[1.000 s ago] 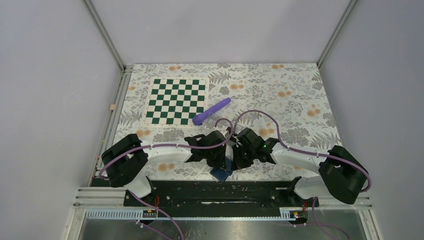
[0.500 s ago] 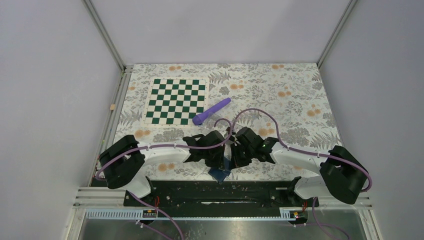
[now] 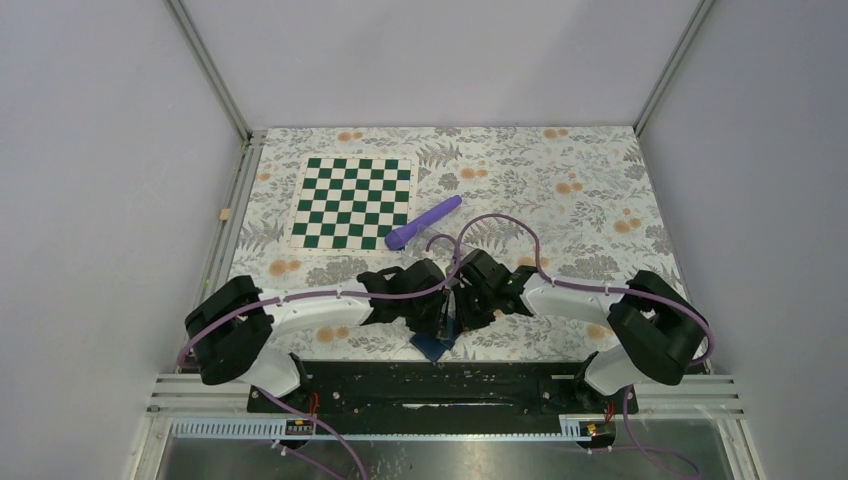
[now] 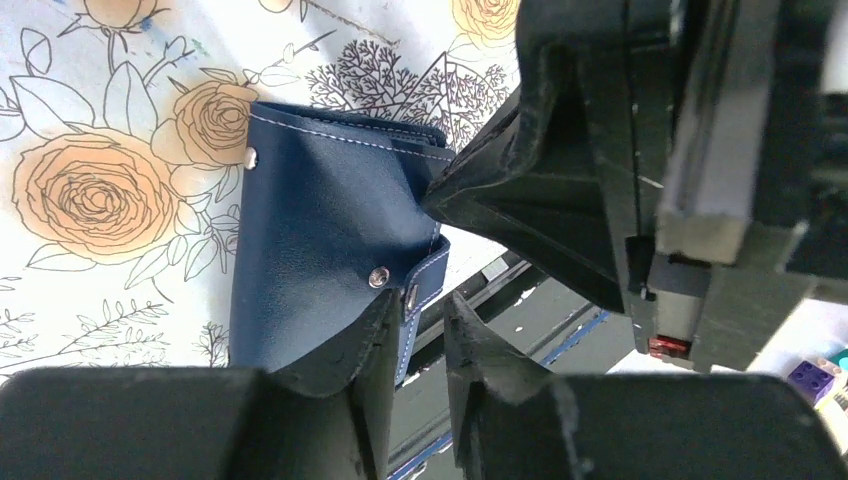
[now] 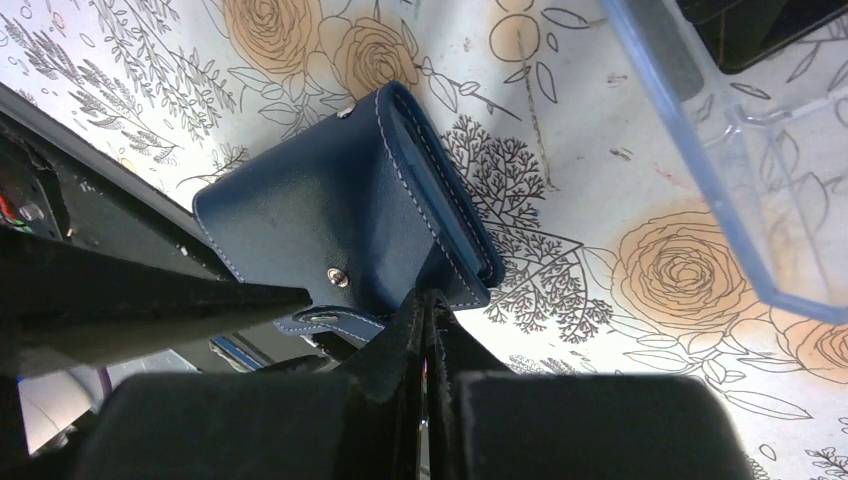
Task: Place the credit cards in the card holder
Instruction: Close the card holder at the center of the board.
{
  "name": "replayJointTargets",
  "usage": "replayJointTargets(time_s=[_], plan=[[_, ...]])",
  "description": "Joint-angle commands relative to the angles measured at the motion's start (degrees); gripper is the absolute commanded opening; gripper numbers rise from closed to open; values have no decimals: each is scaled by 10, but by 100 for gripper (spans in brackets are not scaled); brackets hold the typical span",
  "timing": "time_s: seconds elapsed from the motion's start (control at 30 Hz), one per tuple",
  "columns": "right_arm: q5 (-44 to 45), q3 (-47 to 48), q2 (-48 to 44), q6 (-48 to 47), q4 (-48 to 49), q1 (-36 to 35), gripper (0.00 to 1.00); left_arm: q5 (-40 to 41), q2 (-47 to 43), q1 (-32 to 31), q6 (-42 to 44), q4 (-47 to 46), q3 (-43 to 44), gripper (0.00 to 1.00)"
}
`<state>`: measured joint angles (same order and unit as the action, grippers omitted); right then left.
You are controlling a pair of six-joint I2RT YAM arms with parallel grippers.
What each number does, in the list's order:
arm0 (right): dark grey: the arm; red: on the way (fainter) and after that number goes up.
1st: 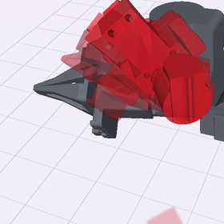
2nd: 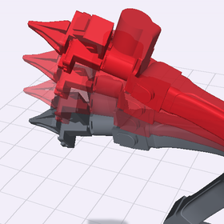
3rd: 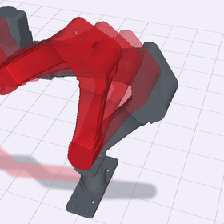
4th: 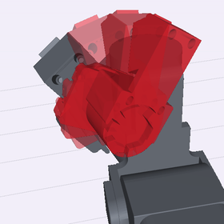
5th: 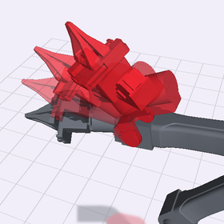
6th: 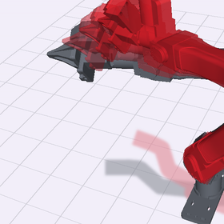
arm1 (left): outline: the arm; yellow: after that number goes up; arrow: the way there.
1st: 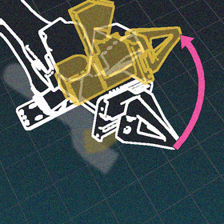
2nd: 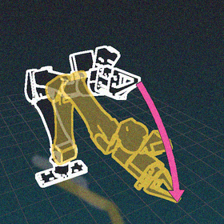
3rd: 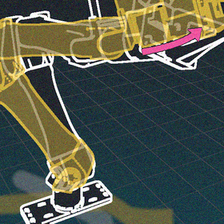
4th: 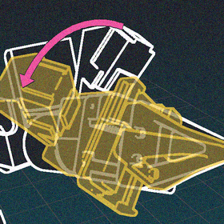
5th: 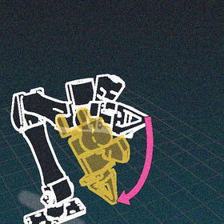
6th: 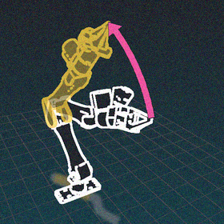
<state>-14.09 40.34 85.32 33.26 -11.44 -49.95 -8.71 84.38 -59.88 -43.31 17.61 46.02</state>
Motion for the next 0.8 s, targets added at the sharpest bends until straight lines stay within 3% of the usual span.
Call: replayJointTargets(time_s=[0.0, 0.1, 0.13, 0.17, 0.2, 0.23, 0.53, 0.6, 0.67, 0.77], plan=[[-1, 17, 16, -8, -4, -5, 0, 25, -24, 3, 6, 8, 14, 30], [-2, 14, 15, -8, -4, -5, 0, 33, -41, 9, 5, 11, 3, 43], [-1, 13, 12, -7, -4, -5, 0, 37, -48, 11, 3, 8, -4, 53], [0, 12, 9, -7, -5, -5, 0, 42, -59, 13, 2, 4, -12, 69], [2, 12, 8, -7, -6, -5, 0, 50, -70, 14, 0, 0, -22, 95], [3, 11, 4, -7, -6, -5, 0, 66, -82, 16, -4, 0, -30, 98], [12, 10, -7, -6, -12, -5, 0, 203, -318, 37, -57, -39, -170, 99], [12, 10, -7, -6, -12, -5, 0, 168, -360, 56, -48, -70, -205, 99], [12, 10, -7, -6, -12, -5, 0, 78, -380, 91, -43, -122, -240, 97], [12, 8, -9, -6, -13, -5, 0, -67, -354, 142, -52, -219, -277, 86]])
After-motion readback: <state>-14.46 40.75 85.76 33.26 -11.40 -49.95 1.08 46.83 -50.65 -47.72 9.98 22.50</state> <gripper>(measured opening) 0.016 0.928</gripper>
